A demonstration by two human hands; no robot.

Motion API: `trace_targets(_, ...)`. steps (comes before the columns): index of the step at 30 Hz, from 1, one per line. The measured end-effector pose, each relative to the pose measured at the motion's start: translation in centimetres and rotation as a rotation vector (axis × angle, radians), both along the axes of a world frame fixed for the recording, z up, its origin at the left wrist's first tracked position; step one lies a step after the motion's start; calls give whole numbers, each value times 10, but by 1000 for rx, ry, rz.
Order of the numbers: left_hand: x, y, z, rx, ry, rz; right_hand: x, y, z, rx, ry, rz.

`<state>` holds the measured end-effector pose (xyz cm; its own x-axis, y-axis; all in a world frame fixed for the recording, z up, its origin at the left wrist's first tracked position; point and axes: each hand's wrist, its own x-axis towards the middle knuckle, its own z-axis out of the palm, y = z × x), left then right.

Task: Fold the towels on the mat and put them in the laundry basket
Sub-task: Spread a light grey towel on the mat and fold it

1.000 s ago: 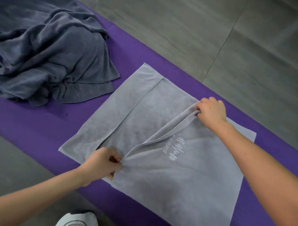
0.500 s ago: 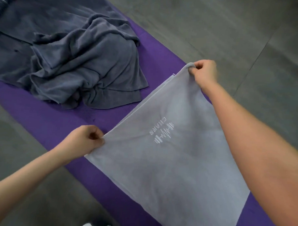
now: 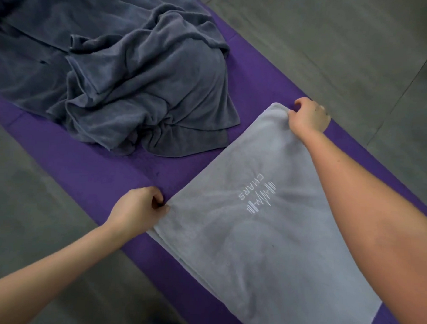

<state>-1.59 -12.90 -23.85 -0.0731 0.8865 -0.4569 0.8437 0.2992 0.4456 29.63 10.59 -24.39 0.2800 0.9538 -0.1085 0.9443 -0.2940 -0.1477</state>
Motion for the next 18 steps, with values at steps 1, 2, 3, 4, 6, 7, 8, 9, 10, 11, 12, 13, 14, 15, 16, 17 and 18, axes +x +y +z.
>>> trace_targets(1, 1, 0, -1, -6, 0, -4, 9, -8, 1, -1, 6, -10)
trace_targets(2, 2, 0, -1, -8, -1, -11, 19, -19, 2, -1, 13, -25)
trace_targets(3, 4, 0, -1, -6, 13, -22, 31, -32, 3, 3, 14, -37)
trace_targets(4, 6, 0, 1, 10, 47, -37, 44, -47, 4, 8, 6, -45)
trace_targets(6, 12, 1, 2, 117, 144, -98, 72, -81, 5, -11, -35, -51)
trace_targets(7, 17, 1, 3, 183, 173, -132, 86, -99, 5, -39, -63, -48)
trace_targets(8, 23, 1, 6, 244, 177, -153, 100, -118, 5, -73, -94, -40)
trace_targets(9, 32, 1, 9, 288, 162, -165, 112, -137, 7, -102, -126, -27)
trace_targets(10, 43, 0, 14, 315, 139, -186, 125, -156, 9, -117, -151, -14)
trace_targets(11, 55, -2, 17, 339, 113, -216, 137, -174, 11, -118, -165, -5)
trace_targets(12, 71, -4, 22, 357, 90, -246, 150, -192, 15, -116, -174, -3)
trace_targets(13, 90, -7, 26, 372, 69, -275, 165, -211, 19, -117, -182, -9)
trace_targets(14, 111, -12, 31, 374, 56, -304, 180, -230, 23, -125, -186, -23)
trace_targets(15, 131, -18, 34, 368, 40, -339, 195, -249, 26, -136, -181, -38)
trace_targets(16, 152, -25, 39, 368, 27, -377, 209, -269, 28, -149, -169, -46)
trace_targets(17, 171, -32, 44, 380, 13, -414, 222, -287, 28, -162, -149, -46)
trace_targets(18, 189, -40, 50, 399, 0, -456, 233, -305, 28, -178, -125, -45)
